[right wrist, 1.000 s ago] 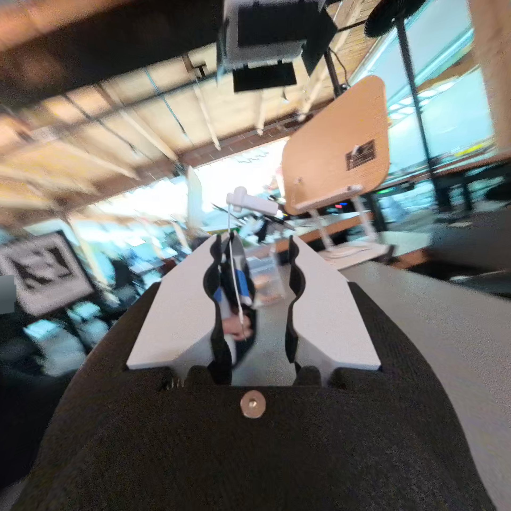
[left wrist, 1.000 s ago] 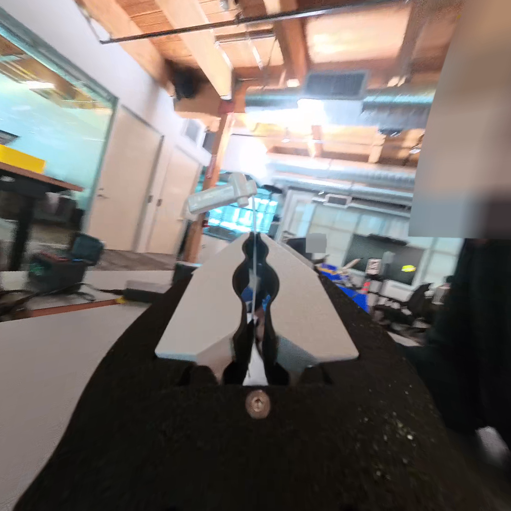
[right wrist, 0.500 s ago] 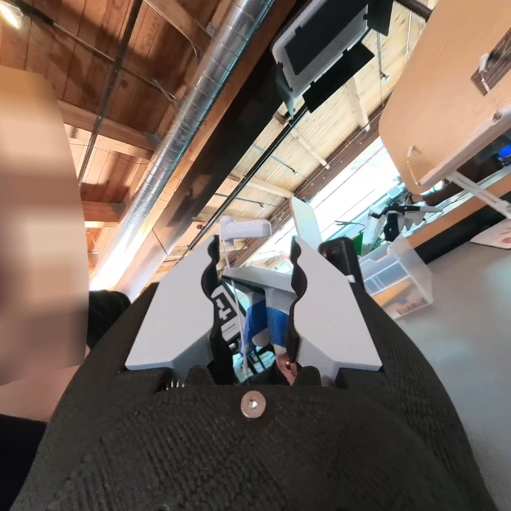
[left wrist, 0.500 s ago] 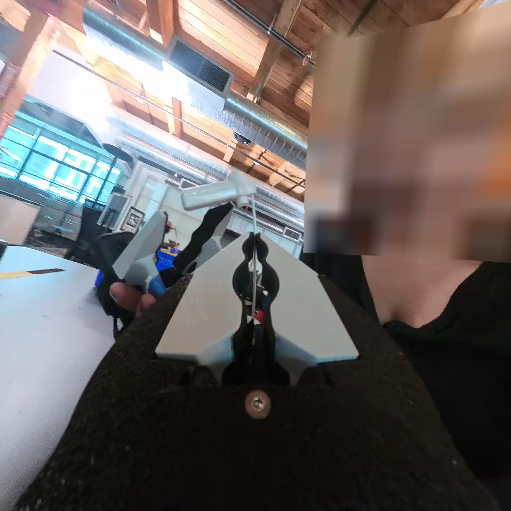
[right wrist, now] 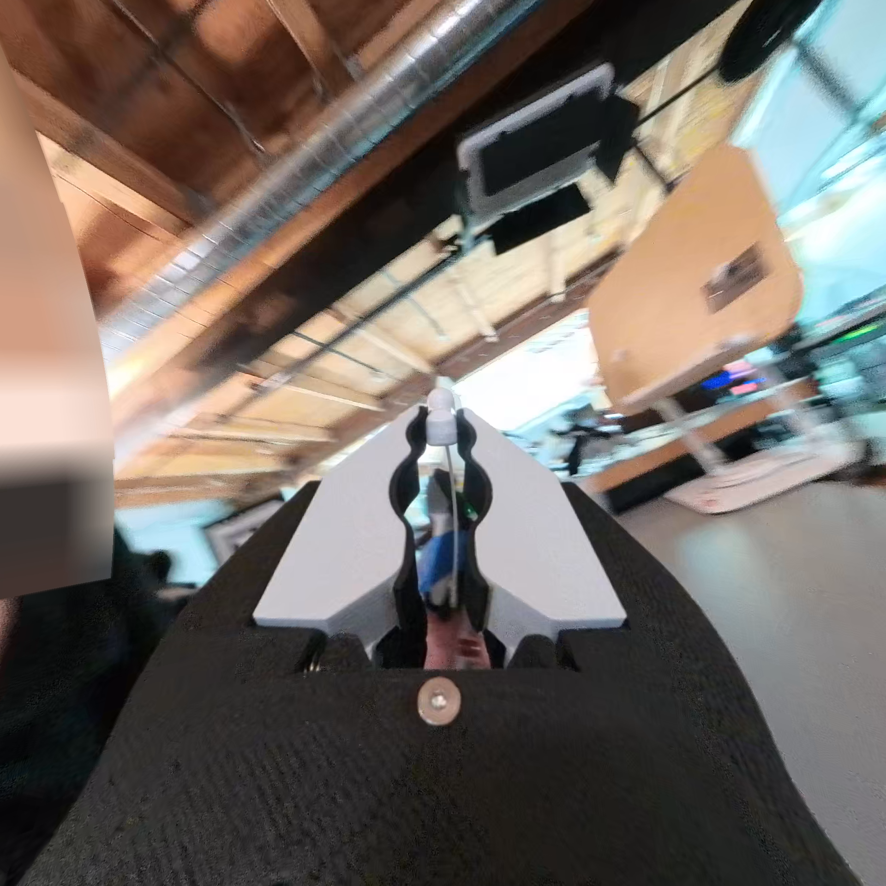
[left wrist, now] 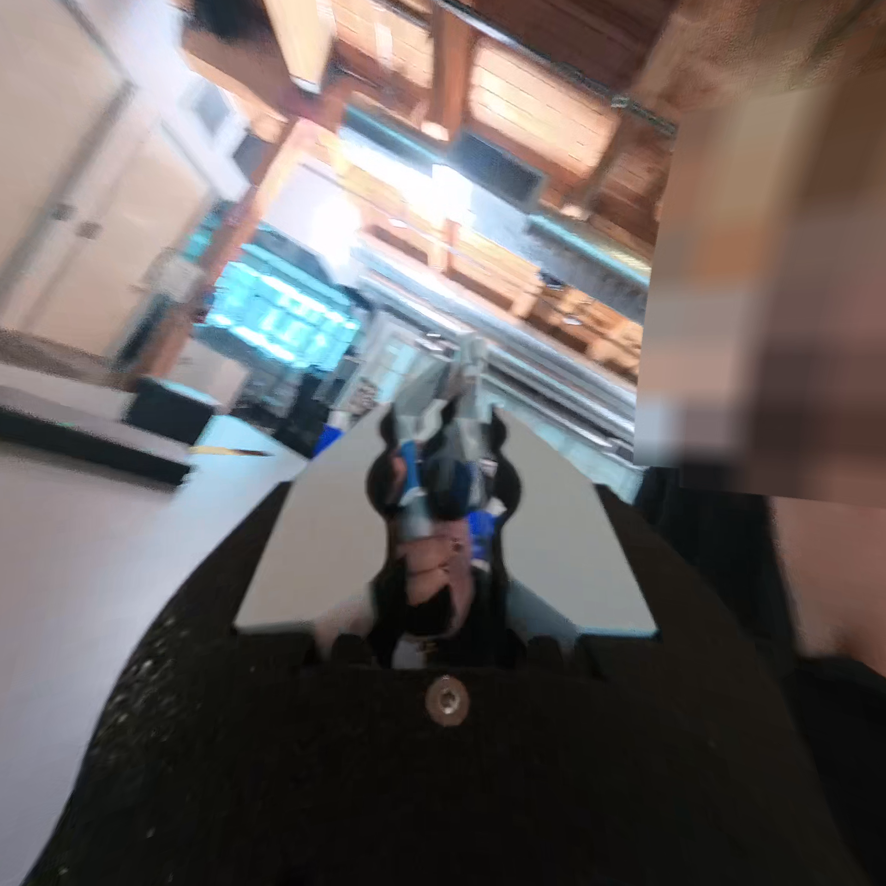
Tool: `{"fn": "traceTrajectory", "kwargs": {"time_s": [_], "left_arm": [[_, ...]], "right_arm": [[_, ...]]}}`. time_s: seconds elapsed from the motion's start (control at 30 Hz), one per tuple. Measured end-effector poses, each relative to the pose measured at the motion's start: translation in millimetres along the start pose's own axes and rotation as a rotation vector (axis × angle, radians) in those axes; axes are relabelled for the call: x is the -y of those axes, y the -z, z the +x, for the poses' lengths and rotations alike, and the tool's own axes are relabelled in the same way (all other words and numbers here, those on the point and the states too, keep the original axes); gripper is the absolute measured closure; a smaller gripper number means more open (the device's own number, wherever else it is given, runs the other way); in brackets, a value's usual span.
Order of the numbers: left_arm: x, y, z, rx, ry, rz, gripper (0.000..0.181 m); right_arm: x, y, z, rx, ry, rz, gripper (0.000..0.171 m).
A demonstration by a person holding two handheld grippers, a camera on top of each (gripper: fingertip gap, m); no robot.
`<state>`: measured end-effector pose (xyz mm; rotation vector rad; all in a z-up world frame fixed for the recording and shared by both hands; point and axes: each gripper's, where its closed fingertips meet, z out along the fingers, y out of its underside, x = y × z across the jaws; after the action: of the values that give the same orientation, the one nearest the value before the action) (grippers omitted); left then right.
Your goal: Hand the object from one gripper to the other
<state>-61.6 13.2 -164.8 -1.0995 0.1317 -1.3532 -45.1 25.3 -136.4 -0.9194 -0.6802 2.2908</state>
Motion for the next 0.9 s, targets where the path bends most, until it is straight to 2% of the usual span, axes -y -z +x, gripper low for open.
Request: {"fn": "traceTrajectory", "kwargs": {"time_s": [0.1, 0.17, 0.23, 0.37, 0.43, 0.5, 0.6, 0.77, 0.9], "left_arm": [[7.2, 13.0, -32.0, 0.287, -0.15, -0.012, 0.119], [11.2, 15.2, -27.1, 0.311, -0.221, -0.026, 0.129], [12.6, 14.3, -20.5, 0.276, -0.214, -0.022, 0.136], [18.9, 19.6, -25.1, 0.238, -0.044, 0.063, 0.137], [22.2, 23.6, -28.8, 0.222, 0.055, 0.106, 0.13], [23.3, 26.1, -29.7, 0.193, 0.13, 0.132, 0.13], [11.9, 23.8, -31.5, 0.178, 0.212, 0.066, 0.136], [3.5, 20.2, -29.2, 0.17, 0.217, 0.012, 0.164], [5.3, 23.0, -34.5, 0.218, 0.203, 0.022, 0.166]], "right_arm": [[-2.6, 2.8, 13.7, -0.209, 0.362, -0.097, 0.161], [-9.4, 2.5, 17.8, -0.303, 0.632, -0.197, 0.161], [-22.9, 0.9, 20.1, -0.344, 0.862, -0.315, 0.16], [-37.3, 0.1, 25.0, -0.434, 1.336, -0.462, 0.161], [-43.1, 2.5, 29.3, -0.488, 1.694, -0.57, 0.161], [-52.5, 2.8, 32.6, -0.485, 1.996, -0.653, 0.161], [-65.3, -2.2, 32.2, -0.442, 2.089, -0.702, 0.161], [-71.1, -0.3, 36.7, -0.423, 2.151, -0.758, 0.161], [-72.1, 1.2, 41.1, -0.443, 2.082, -0.756, 0.159]]}}
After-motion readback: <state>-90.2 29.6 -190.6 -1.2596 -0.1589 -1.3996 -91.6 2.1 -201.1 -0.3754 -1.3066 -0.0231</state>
